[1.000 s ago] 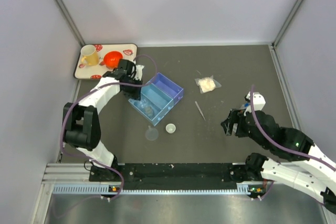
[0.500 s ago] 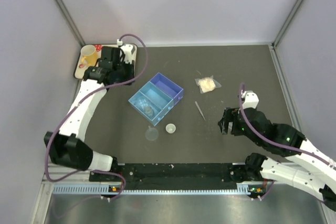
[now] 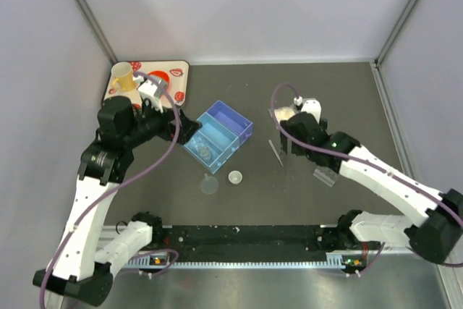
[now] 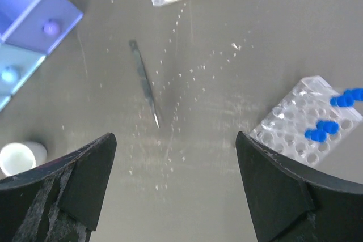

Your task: Organize the chemistry lab equipment

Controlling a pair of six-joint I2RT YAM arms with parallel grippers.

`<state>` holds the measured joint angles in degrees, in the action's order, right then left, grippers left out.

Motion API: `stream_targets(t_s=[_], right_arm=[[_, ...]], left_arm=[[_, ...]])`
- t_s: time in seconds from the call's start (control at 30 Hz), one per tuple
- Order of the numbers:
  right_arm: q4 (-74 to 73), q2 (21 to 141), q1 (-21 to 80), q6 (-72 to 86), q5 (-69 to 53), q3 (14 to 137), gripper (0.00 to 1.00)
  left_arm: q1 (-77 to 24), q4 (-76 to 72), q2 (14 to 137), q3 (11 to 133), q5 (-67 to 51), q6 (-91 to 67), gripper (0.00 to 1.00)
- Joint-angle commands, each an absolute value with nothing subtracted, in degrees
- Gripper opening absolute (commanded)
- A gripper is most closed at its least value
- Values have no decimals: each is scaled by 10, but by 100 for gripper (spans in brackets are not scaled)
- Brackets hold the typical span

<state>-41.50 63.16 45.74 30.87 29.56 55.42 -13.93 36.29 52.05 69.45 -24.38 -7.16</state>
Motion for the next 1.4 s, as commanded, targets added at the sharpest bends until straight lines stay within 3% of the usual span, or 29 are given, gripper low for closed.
stream_targets(t_s=[0.0,0.2,0.47,0.73,0.93,1.27,1.37], right_arm=[[-296,710,362,276,202,604,86],[-272,872,271,254,131,702,86],[-293,1058,251,219,112,863,83],[-345,1147,229,212,112,957,82],[-358,1176,226,200,127,962,82],[-372,1230,222,197,124,977,80],[-374,1240,222,198,124,979,72]], left_arm=[[-141,291,485,652,-340,-113,99],[-141,272,459,607,-365,-142,99],[-140,210,420,523,-321,-227,99],[-140,200,440,500,-424,-215,99],[-140,134,420,452,-391,-284,99],[-140,170,398,464,-362,-238,99],[-140,193,391,468,-345,-225,99]])
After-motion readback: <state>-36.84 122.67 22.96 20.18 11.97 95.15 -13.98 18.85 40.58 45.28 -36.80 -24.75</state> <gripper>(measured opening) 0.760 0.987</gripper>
